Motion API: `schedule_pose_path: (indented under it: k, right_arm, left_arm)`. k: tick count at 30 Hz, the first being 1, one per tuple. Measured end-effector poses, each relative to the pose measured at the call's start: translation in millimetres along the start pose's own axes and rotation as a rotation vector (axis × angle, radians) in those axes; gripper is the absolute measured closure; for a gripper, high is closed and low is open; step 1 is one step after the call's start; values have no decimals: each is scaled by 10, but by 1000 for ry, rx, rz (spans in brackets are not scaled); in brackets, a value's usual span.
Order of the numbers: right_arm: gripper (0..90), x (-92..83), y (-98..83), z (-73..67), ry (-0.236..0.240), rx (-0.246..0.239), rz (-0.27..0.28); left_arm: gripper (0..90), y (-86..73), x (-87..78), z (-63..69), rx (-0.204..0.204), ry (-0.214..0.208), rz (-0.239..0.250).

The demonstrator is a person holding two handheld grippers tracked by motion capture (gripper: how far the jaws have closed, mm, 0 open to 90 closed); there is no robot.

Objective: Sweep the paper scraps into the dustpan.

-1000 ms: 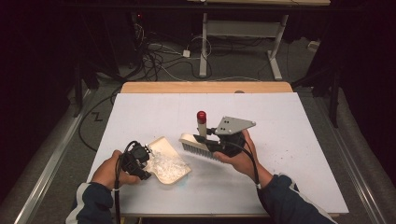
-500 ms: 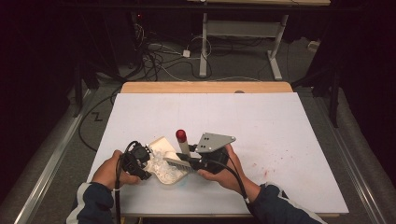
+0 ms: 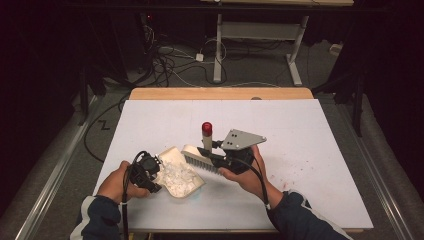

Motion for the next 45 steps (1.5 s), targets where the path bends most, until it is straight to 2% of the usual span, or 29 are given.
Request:
schedule_pose_path:
  k: [4, 7, 11, 14, 15, 18, 20, 25, 28, 31, 33, 38, 45]
  right_arm:
    - [714, 25, -57, 108, -32, 22, -6]
    - [713, 94, -165, 162, -98, -20, -41]
    - [713, 151, -297, 130, -96, -39, -85]
    - [713, 156, -322, 153, -122, -54, -92]
    - [713, 156, -325, 154, -126, -41, -91]
    - [713, 152, -343, 95, -90, -15, -86]
    - [713, 141, -351, 18, -78, -35, -94]
    - [712, 163, -332, -209, -12, -18, -82]
    - [713, 205, -291, -321, 18, -14, -74]
    - [713, 224, -195, -388, 44, -5, -36]
    - [713, 223, -144, -414, 45, -17, -29]
    - [713, 163, -93, -387, 31, -34, -23]
    - [713, -55, -78, -167, -20, 1, 1]
  left_arm:
    - [633, 4, 6, -1, -1, -2, -4]
    - [633, 5, 5, 0, -1, -1, -2]
    - [633, -12, -2, -5, 1, 1, -5]
    - [633, -31, -6, -4, 4, 9, -22]
    - [633, -39, -10, -7, 5, 21, -29]
    - [633, -53, -29, -7, 6, 33, -39]
    - [633, -53, -31, -7, 5, 39, -40]
    - [633, -44, -24, -5, 4, 44, -44]
    - [633, -45, -26, -5, 5, 44, -44]
    - [633, -42, -22, -4, 4, 44, -42]
    - [633, -40, -22, -8, 6, 42, -37]
    - [633, -50, -25, -9, 2, 36, -34]
    - [632, -51, -22, -13, -6, 34, -32]
Point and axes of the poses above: each handheld gripper's, and its own axes: x roughly forward along the jaws, y roughly out of its top, z roughly to its right, the point moved 10 cm from there along x, roughly forward along the jaws, and after that the axes turned 6 degrees about y, right-handed, at the moved point
